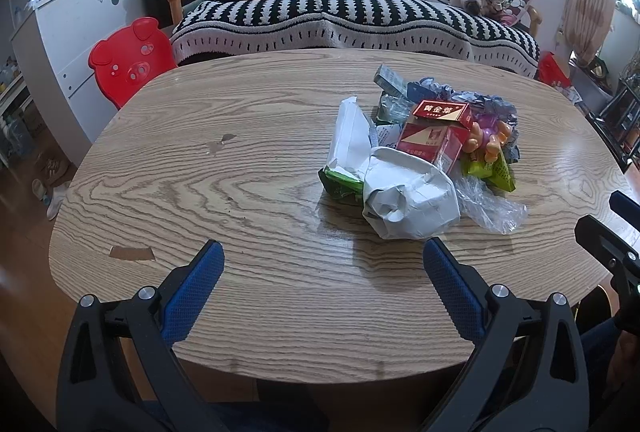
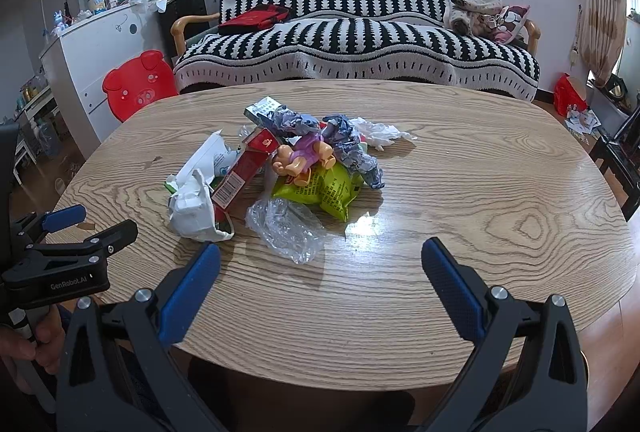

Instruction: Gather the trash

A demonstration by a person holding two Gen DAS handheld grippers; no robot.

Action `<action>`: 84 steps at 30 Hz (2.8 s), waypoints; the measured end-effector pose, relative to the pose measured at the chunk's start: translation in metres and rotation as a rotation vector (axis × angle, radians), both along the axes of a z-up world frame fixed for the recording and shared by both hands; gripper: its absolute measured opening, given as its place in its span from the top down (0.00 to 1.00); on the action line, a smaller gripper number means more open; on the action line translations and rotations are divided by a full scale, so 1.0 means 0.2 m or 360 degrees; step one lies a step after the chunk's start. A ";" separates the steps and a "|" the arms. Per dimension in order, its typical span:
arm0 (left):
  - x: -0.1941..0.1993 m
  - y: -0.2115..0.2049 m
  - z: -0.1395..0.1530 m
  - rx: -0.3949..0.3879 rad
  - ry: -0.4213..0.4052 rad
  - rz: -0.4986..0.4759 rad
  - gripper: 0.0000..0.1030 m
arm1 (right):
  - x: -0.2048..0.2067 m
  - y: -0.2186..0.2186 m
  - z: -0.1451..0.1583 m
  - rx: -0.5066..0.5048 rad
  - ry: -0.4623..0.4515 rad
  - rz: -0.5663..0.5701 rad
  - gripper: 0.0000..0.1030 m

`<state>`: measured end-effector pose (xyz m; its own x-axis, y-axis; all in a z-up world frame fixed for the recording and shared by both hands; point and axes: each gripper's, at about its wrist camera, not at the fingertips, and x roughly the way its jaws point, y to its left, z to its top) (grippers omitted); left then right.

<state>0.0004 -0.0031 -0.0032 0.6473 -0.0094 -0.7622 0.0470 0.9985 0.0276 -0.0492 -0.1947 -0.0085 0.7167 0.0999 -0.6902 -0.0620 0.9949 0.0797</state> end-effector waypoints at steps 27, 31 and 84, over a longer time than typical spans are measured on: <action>0.00 0.01 0.00 -0.0007 0.0003 0.0000 0.06 | -0.01 0.01 0.01 0.0001 -0.0001 0.0000 0.05; 0.00 0.01 0.00 -0.0009 0.0005 0.0001 0.06 | -0.02 0.00 0.02 0.0001 -0.0002 -0.0001 0.05; 0.57 0.11 -0.01 -0.0213 0.0136 -0.0243 0.65 | 0.75 -0.32 -0.06 0.0523 0.0227 0.0186 0.78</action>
